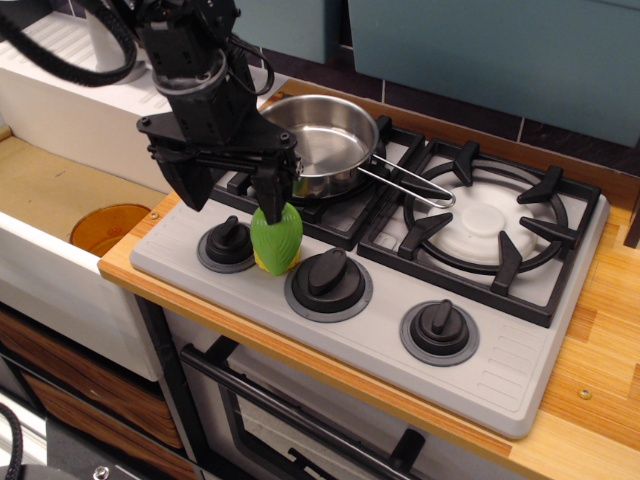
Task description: Put pot or pan on stove and put corncob in pot or pan
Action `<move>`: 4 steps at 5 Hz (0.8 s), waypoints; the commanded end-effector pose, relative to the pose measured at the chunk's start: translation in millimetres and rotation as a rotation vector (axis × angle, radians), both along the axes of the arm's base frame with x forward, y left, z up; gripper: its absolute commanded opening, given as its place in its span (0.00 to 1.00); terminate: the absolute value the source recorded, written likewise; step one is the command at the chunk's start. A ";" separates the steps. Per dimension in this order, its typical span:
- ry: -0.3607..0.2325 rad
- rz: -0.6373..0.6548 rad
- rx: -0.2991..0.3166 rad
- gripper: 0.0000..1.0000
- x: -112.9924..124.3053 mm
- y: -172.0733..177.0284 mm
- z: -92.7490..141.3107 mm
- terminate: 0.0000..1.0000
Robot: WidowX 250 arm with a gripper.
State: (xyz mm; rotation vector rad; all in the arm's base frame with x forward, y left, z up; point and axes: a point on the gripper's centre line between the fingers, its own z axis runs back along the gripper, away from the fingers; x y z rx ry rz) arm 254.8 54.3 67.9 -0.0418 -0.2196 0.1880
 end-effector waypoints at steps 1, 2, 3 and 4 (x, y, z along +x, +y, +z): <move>-0.061 -0.024 0.007 1.00 8.3 -8.8 15.9 0.00; -0.093 -0.039 -0.004 1.00 10.5 -12.3 7.5 0.00; -0.124 -0.051 -0.013 1.00 15.0 -16.2 -5.2 0.00; -0.130 -0.058 -0.014 1.00 15.7 -16.6 -10.0 0.00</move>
